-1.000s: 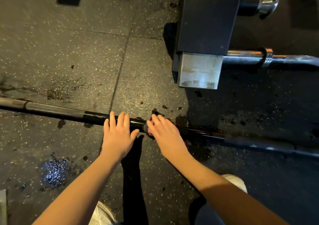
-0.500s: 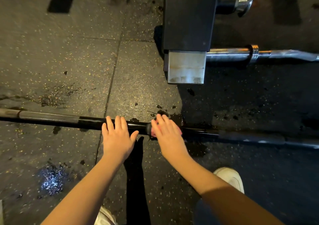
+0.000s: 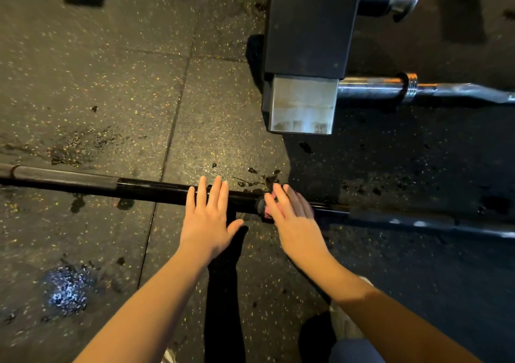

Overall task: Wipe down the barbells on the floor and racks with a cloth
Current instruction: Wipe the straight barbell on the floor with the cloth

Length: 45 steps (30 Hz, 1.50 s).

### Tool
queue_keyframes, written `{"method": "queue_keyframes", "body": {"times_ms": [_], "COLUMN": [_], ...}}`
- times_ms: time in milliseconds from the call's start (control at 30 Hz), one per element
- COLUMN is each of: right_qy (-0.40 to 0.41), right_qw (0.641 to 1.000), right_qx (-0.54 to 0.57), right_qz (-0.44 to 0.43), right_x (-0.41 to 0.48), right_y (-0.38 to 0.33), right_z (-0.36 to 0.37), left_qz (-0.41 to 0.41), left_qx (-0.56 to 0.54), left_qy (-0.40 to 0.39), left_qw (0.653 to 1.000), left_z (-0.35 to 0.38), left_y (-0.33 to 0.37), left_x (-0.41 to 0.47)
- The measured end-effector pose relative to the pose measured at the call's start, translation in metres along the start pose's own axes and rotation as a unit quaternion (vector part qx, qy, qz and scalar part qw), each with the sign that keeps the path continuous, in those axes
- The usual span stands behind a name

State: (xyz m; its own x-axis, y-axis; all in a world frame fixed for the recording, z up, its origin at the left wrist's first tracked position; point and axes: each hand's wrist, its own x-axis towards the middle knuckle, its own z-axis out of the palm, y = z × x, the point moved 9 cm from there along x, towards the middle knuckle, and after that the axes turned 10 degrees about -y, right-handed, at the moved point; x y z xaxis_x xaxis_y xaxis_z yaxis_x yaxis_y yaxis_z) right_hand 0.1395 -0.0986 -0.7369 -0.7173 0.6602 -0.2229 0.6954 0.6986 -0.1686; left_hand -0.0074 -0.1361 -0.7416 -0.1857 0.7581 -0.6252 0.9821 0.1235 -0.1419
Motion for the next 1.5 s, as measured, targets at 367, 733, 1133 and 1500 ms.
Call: {"method": "queue_keyframes", "body": {"times_ms": [367, 733, 1133, 1500], "right_qy": [-0.028, -0.088, -0.137, -0.158], "right_qw": [0.996, 0.994, 0.989, 0.985], "right_qx": [-0.008, -0.064, 0.015, 0.024], "right_qz": [0.086, -0.03, -0.045, 0.068], "right_x": [-0.039, -0.051, -0.02, -0.077], "right_y": [0.092, 0.073, 0.007, 0.076], "right_z": [-0.008, -0.013, -0.009, -0.017], "left_qz": [0.018, 0.04, 0.04, -0.017], "left_qx": [-0.009, -0.046, -0.035, -0.057], "left_qy": [-0.018, 0.008, 0.008, 0.029], "left_qw": [1.0, 0.998, 0.999, 0.998], "left_z": [-0.02, 0.0, 0.007, -0.008], "left_y": [-0.004, -0.003, -0.003, 0.009], "left_x": [0.022, 0.003, -0.024, -0.026]}}
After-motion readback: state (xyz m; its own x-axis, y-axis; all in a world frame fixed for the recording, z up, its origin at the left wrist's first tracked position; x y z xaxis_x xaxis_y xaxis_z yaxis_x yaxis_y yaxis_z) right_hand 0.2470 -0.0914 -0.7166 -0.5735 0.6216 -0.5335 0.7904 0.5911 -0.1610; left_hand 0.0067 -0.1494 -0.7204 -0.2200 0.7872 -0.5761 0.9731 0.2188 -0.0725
